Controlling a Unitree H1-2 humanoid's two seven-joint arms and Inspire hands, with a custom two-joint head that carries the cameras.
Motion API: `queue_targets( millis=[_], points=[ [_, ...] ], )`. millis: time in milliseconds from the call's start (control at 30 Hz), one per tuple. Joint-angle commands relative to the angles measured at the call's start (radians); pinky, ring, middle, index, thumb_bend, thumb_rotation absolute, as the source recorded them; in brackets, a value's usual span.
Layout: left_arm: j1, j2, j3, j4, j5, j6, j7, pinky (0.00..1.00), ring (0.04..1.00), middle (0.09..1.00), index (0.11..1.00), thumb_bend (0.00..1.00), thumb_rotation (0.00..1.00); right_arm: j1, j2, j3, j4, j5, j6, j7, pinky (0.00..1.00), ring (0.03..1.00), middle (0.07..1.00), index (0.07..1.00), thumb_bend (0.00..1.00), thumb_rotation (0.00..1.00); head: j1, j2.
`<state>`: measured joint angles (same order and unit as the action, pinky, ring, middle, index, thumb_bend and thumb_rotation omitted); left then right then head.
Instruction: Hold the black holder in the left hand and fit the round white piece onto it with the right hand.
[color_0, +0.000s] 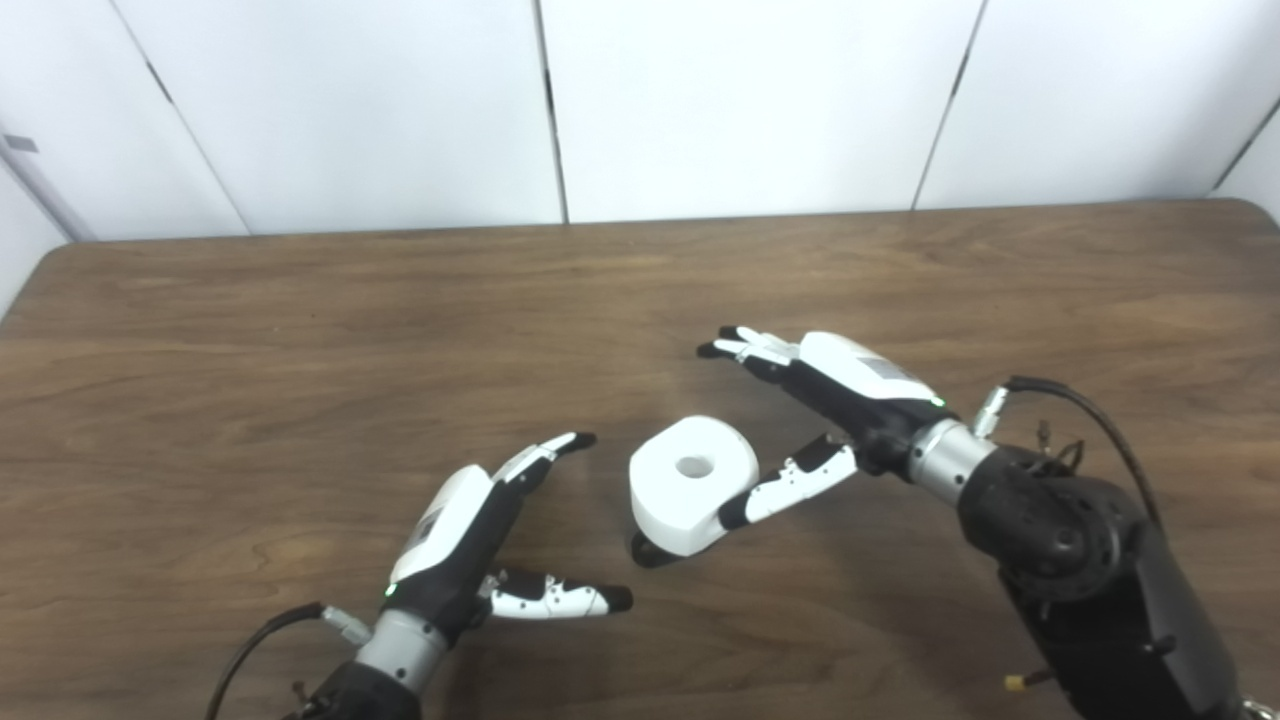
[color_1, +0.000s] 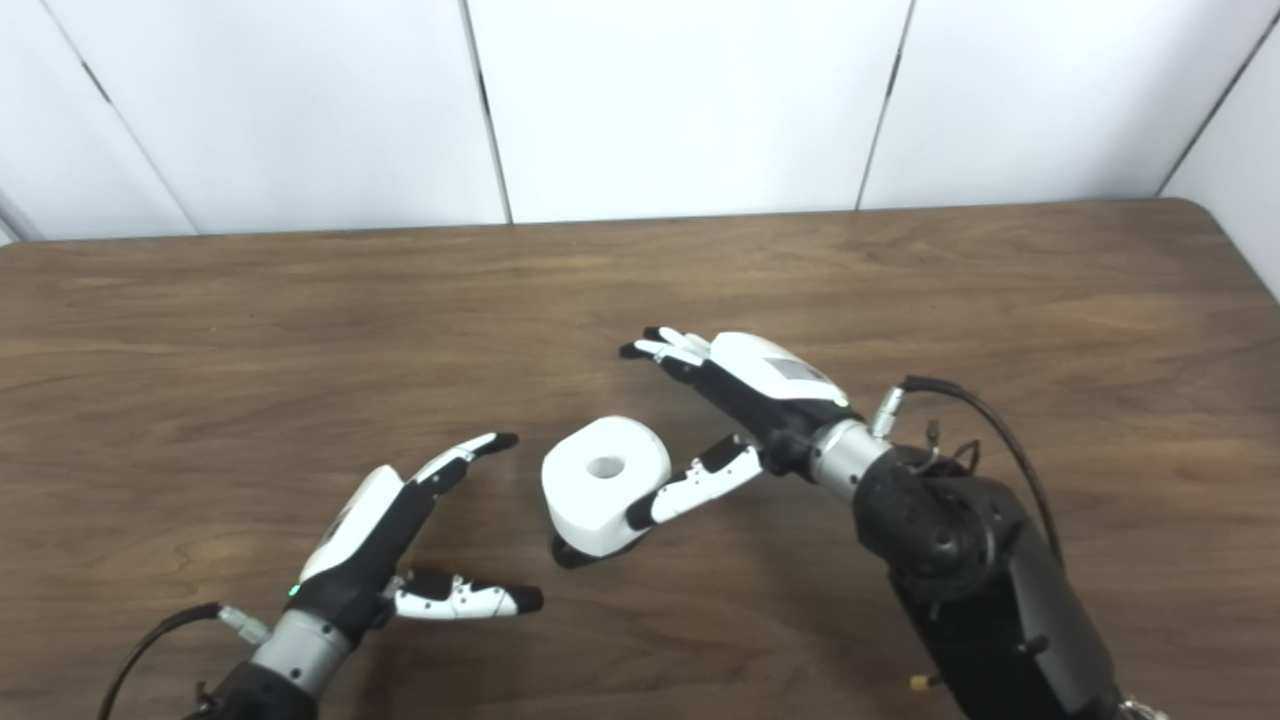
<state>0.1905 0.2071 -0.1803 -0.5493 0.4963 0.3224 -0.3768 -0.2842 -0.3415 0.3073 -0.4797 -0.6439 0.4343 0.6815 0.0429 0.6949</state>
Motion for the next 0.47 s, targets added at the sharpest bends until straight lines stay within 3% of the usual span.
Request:
queue_targets(
  millis=[0, 233, 433],
  points=[
    [0.003, 0.033, 0.022, -0.047, -0.025, 0.055, -0.026, 0.9, 0.947, 0.932, 0.915, 0.99, 0.2, -0.058, -0.023, -0.019, -0.009, 0.029, 0.005, 0.008, 0.98, 1.0, 1.0, 0.962, 1.0, 0.52, 0.002, -0.001],
    [-0.004, 0.061, 0.068, -0.088, -0.069, 0.094, -0.016, 0.87, 0.925, 0.92, 0.895, 0.97, 0.2, -0.105, -0.065, -0.026, 0.007, 0.082, 0.026, 0.049, 0.94, 1.0, 1.0, 0.97, 1.0, 0.53, 0.007, -0.015],
    [0.011, 0.061, 0.12, -0.096, -0.119, 0.093, 0.01, 0.93, 0.951, 0.918, 0.895, 0.95, 0.16, -0.141, -0.102, -0.038, 0.017, 0.127, 0.032, 0.073, 0.91, 1.0, 1.0, 0.98, 1.0, 0.55, 0.011, -0.023]
  ],
)
